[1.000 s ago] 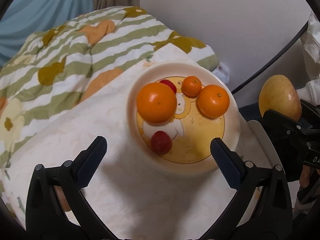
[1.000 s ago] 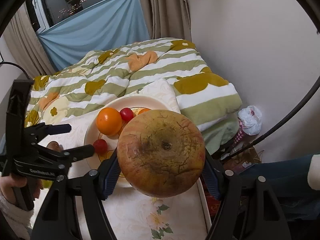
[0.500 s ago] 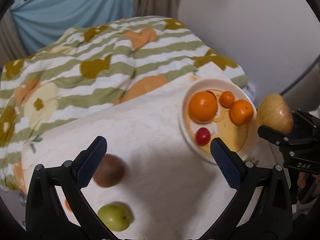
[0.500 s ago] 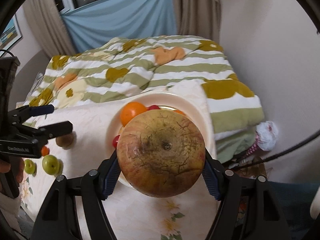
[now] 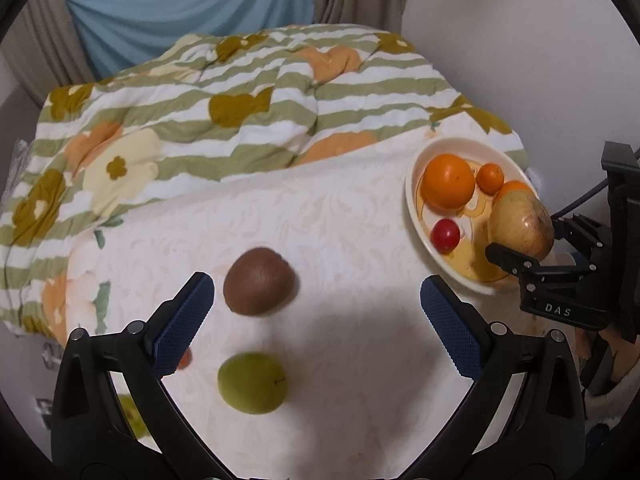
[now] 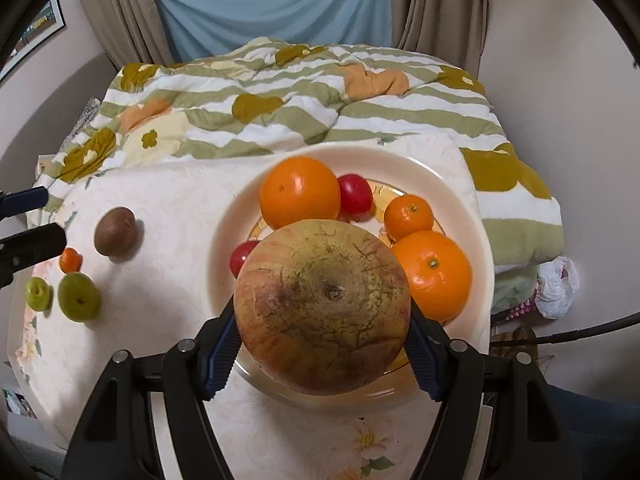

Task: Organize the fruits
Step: 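Lower the brownish apple onto the duck plate and open the right tool, then move both open tools back toward the green fruits on the table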

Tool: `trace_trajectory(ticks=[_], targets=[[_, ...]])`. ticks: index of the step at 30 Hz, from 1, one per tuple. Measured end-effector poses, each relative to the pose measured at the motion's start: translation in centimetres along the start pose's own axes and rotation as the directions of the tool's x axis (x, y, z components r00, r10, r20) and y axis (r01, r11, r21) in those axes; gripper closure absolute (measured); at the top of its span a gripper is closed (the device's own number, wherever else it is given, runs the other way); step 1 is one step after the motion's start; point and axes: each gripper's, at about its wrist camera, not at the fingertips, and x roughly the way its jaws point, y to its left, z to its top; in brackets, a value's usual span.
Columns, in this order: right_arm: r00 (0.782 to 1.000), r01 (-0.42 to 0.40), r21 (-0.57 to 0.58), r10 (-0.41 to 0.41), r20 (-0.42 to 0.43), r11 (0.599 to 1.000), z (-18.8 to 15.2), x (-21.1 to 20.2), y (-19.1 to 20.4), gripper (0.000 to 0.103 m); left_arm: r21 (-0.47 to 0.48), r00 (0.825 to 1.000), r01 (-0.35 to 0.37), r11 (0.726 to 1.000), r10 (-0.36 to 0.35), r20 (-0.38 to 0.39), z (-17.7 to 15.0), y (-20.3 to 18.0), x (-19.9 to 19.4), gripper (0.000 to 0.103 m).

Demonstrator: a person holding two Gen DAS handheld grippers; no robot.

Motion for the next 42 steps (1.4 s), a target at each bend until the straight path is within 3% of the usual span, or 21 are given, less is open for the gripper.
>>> trace_trajectory(ticks=[12,14,16,21,32,42], targets=[[1.0,0.014,-0.032,-0.013,0.024,0.999,-0.6,0.7,0.5,0.032,-0.012,1.0,0.007,1.0,-0.007,-0.019,-1.3,-0.9,0.5,0.0],[0.996,0.02,-0.033,-0.017,0.083,0.999,-0.5,-0.3,0.5,0.011,-0.013,1.0,0.004,1.0,-0.004,-0.021,-1.4,-0.9,0.5,0.0],[0.993,0.009,-0.037,-0.005,0.115,0.999,-0.3,-1.0,0.5,0.004,-0.015,1.0,0.002,1.0,-0.002,-0.022,-1.6,-0.9,0.5,0.0],[0.991,0.003,0.005,-0.004,0.131,1.0,-1.1,-1.8,-0.2,0.003,-0.02,1.0,0.006,1.0,-0.006,-0.013,-2.0,-1.1,-0.1,0.0],[0.99,-0.014,-0.015,0.016,0.139,1.0,-1.3,-5.3,-0.4,0.003,-0.023,0.999,-0.023,0.999,0.024,0.041,-2.1,-2.6,-3.2,0.0],[0.98,-0.062,-0.065,0.073,0.186,0.996,-1.4,-10.4,0.6,0.003,-0.097,0.986,-0.112,0.989,0.123,0.114,-3.9,-2.1,-9.1,0.0]])
